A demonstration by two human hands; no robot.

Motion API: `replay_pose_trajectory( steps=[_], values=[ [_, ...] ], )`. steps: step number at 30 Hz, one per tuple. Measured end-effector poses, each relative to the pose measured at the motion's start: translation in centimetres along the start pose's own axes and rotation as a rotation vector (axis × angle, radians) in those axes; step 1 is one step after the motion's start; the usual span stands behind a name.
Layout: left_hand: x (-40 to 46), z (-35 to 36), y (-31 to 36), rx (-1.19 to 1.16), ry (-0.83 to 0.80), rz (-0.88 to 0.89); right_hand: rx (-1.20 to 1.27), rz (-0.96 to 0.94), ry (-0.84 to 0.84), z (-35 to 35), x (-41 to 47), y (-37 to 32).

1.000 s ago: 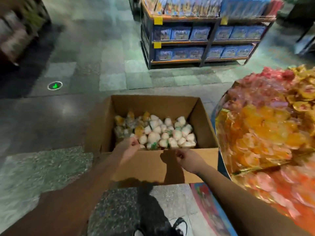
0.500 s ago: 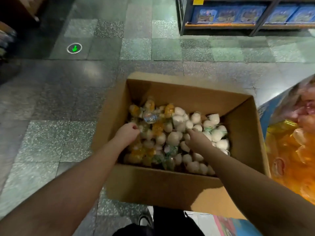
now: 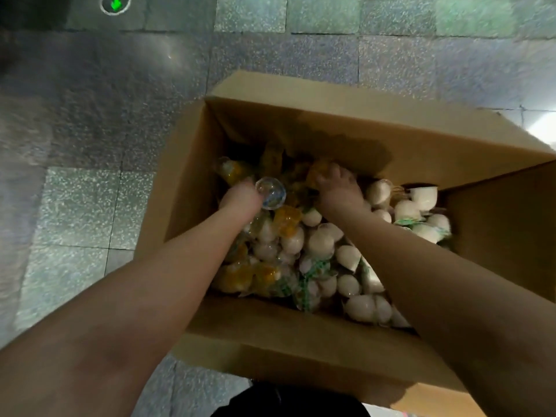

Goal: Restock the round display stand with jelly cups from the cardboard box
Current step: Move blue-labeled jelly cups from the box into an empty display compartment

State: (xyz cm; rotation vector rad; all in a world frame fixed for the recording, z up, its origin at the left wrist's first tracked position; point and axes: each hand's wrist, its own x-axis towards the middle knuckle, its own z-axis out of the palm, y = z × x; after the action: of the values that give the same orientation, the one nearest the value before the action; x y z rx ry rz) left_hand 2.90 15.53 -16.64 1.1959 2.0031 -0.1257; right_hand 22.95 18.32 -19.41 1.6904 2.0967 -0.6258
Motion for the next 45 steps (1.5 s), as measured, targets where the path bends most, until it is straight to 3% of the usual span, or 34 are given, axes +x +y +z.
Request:
replay_pose_trajectory(
  steps=[9, 16, 21, 24, 27, 31, 38, 45],
  values=[
    [1.0, 0.0, 1.5, -0.046, -0.019, -0.110, 0.035, 0.050, 0.113, -0.4, 1.1, 0.1],
    [-5.6, -1.7, 0.7, -0.338, 0.151, 0.080, 0.733, 0.182, 0.198, -1.2, -7.0, 1.6],
    [-13.9, -2.4, -1.9, -0.704, 0.033, 0.092, 1.192, 0.254, 0.064, -0.6, -17.3, 0.2],
    [-19.2, -1.9, -3.9, -0.958, -0.034, 0.122, 1.365, 0.261, 0.071, 0.9, -23.4, -1.4],
    [-24.4, -1.7, -5.9, -1.054, -0.103, 0.179, 1.482, 0.226, 0.124, 2.0, -29.7, -2.9],
    [-31.5, -1.2, -7.0, -1.071, -0.161, 0.245, 1.706, 0.195, 0.228, 2.8, -38.2, -4.6],
    [-43.4, 0.4, -5.0, -0.927, -0.365, 0.458, 1.853, 0.222, 0.426, 3.8, -52.1, -4.3],
    [-52.4, 6.7, -1.7, -0.849, -0.578, 0.583, 1.971, 0.296, 0.626, 6.9, -64.2, -1.4]
  ],
)
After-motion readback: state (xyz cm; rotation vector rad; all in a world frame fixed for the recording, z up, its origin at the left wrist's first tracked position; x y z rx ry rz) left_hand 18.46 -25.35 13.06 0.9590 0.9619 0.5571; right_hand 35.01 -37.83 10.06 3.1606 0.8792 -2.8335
